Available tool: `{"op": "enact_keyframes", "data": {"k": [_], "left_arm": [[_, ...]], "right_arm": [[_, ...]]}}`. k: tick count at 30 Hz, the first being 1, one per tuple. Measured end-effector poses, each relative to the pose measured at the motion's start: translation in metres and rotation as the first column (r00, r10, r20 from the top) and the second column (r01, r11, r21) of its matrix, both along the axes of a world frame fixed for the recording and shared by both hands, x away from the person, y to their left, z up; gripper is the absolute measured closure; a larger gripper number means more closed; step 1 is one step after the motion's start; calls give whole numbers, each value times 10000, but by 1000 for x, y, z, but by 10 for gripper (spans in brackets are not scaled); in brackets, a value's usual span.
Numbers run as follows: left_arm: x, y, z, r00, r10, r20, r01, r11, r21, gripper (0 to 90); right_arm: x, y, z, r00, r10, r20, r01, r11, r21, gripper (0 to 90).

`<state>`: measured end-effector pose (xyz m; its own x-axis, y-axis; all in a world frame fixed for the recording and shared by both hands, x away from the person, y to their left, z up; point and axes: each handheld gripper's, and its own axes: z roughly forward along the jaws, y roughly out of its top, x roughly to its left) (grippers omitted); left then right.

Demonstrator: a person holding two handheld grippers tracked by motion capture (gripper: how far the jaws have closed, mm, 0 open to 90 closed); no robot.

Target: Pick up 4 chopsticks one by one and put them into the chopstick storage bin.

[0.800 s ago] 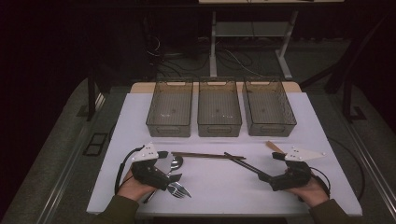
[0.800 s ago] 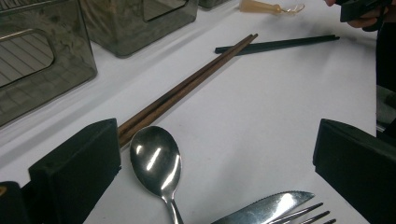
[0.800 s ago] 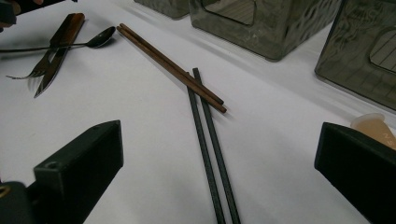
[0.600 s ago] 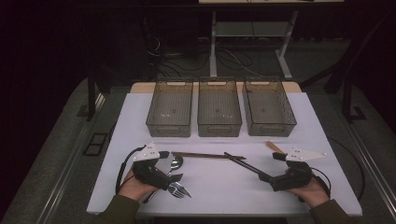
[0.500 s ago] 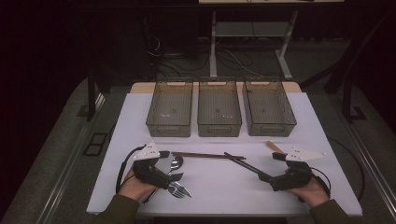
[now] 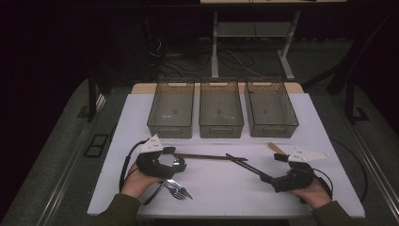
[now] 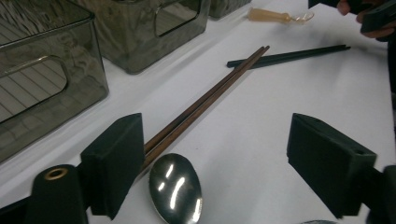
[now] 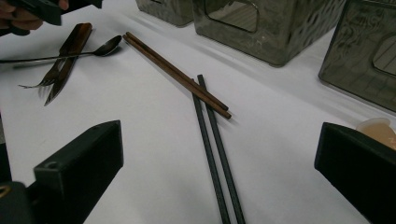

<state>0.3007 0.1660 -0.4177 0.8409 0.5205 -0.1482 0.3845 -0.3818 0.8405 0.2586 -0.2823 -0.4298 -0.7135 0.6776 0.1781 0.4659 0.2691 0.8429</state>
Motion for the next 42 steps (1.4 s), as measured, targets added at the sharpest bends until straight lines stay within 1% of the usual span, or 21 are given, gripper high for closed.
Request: {"op": "enact_keyframes", "data": {"k": [1,3,7,10,12,17,25,27,29,30,32,33,34,35,36,37,39,40,42], "left_arm": [[3,-1,0,10000,-11,-12,11,10000,21,205],[5,-1,0,10000,25,-42,-24,10000,31,234],[7,-1,-1,10000,44,-65,-44,10000,9,297],[10,0,0,10000,43,-20,-43,10000,30,319],[12,-1,0,10000,34,-57,-34,10000,15,332],[15,-4,1,9999,-102,-61,102,9999,61,368],[24,-9,1,9996,-211,-196,214,9997,144,439],[29,-12,0,9993,-248,-283,254,9994,227,452],[30,-13,0,9993,-263,-281,270,9993,254,462],[33,-16,-1,9990,-332,-315,342,9988,341,466],[35,-18,-2,9987,-343,-377,356,9988,342,476],[38,-22,-2,9980,-424,-463,443,9981,430,482],[38,-22,-2,9980,-424,-463,443,9981,430,488],[39,-24,-3,9977,-492,-472,515,9974,495,496],[42,-29,-3,9968,-575,-550,610,9960,652,501],[42,-29,-3,9968,-575,-550,610,9960,652,507],[44,-35,-4,9957,-696,-605,741,9944,753,530],[46,-41,-4,9940,-854,-677,910,9923,841,545],[48,-48,-4,9921,-985,-780,1057,9898,951,578]], "right_arm": [[0,0,0,10000,40,32,-40,10000,-10,12],[0,0,0,10000,34,-9,-34,10000,-20,12],[0,-1,0,10000,39,35,-39,10000,46,12],[0,0,1,10000,39,38,-40,10000,86,12],[0,0,1,10000,33,37,-33,10000,92,12],[0,-1,1,10000,8,49,-9,10000,57,12],[0,-1,1,10000,-28,51,28,10000,54,12],[0,-1,1,10000,-28,67,27,10000,34,12],[0,-1,1,10000,-37,67,37,10000,30,12],[0,-1,1,10000,-47,61,47,10000,25,12],[0,-1,1,10000,-43,60,42,10000,31,12],[0,-1,1,10000,-43,53,43,10000,32,12],[0,-1,1,10000,-50,40,49,10000,29,12],[0,-1,1,10000,-49,42,49,10000,29,12],[0,-1,1,10000,-49,41,49,10000,33,12],[0,-1,1,10000,-47,48,47,10000,42,12],[0,-1,1,10000,-66,38,66,10000,34,12],[0,-1,1,10000,-76,25,76,10000,36,12],[0,-1,1,9999,-93,40,93,9999,50,12]]}}
